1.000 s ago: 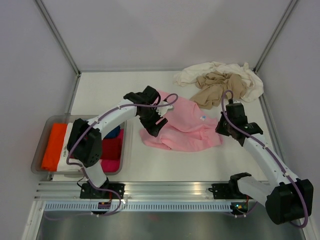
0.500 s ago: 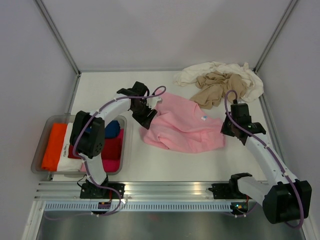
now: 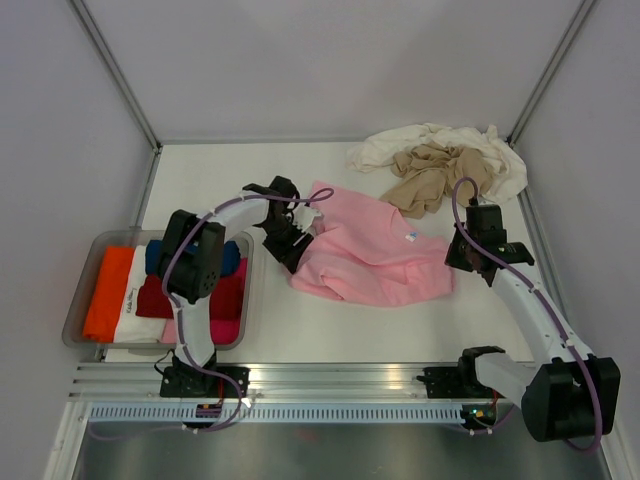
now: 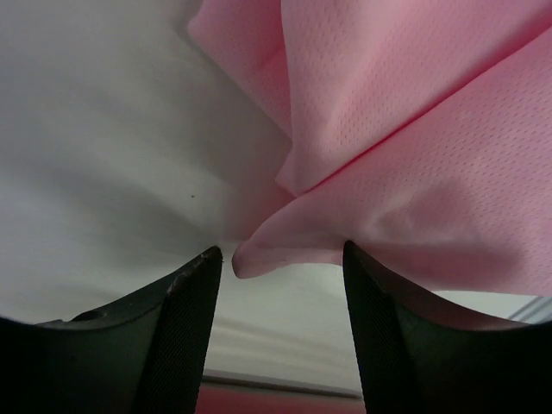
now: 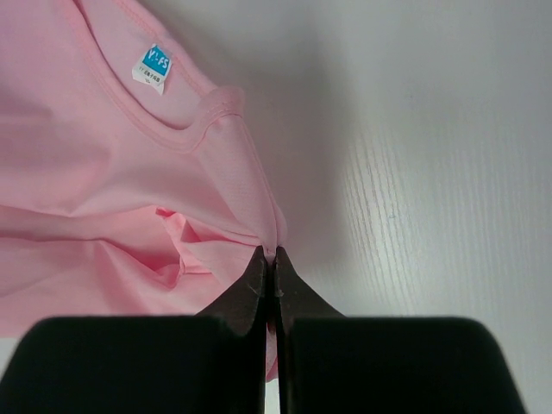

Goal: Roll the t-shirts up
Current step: Flatten the tshirt

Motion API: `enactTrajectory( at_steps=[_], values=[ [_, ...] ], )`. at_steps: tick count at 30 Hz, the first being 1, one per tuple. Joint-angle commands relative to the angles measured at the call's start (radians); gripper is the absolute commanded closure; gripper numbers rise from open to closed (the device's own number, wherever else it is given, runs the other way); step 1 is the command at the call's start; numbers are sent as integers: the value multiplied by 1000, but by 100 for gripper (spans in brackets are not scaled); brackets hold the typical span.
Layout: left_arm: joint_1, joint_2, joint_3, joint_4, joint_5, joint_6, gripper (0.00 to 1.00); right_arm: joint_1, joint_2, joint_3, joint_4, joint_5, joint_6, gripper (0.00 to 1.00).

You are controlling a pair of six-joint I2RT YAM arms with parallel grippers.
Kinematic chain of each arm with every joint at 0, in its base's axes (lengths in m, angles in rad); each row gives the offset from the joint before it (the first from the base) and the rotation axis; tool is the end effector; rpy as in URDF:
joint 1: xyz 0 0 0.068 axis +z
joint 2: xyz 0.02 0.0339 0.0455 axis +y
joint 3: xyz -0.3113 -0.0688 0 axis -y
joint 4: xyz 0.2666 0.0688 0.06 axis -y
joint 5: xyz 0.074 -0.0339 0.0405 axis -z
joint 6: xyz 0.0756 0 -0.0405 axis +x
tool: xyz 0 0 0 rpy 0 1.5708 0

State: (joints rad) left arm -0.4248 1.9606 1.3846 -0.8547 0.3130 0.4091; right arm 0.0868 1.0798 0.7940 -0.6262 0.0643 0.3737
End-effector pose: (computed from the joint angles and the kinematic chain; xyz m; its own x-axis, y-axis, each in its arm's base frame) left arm 0.3685 -0.1922 0.1621 -0.6562 0.7122 -0.2494 0.7546 0.6167 -0.2242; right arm 0.2369 0.0157 0.2523 -0.7507 0.3004 -0.5885 0.2435 0.9538 0.1762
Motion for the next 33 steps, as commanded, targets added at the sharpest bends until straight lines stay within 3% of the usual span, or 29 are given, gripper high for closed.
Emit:
enactTrajectory(
  at_steps=[1,6,8,10,13,19,23,26,28,30,33],
  values=[
    [3,41,14,-3,14,40,34,-7,-4,33,13,-11,-16,100],
    [-5,47,-6,-12,92,53,40,-5,-4,31,16,-11,-12,100],
    [-3,52,-4,-12,119,51,63,-7,-3,33,19,-18,-9,100],
    [-3,32,1,-14,139,42,97,-7,-1,42,17,-27,-6,100],
    [0,-49,42,-10,109,39,98,-15,12,99,16,-46,-7,100],
    [37,-146,419,-12,-164,51,98,-79,196,437,19,-96,7,100],
    [38,-109,800,-12,-377,117,98,-159,342,849,26,-136,63,100],
    [40,-59,998,-7,-478,157,98,-171,459,1127,-9,-130,80,100],
    [44,-81,1018,22,-499,181,98,-193,509,1250,-39,-133,80,100],
    [55,-150,955,43,-493,186,98,-209,502,1249,-70,-117,77,100],
    [58,-289,744,51,-419,200,98,-214,369,1012,-11,-92,86,100]
  ],
)
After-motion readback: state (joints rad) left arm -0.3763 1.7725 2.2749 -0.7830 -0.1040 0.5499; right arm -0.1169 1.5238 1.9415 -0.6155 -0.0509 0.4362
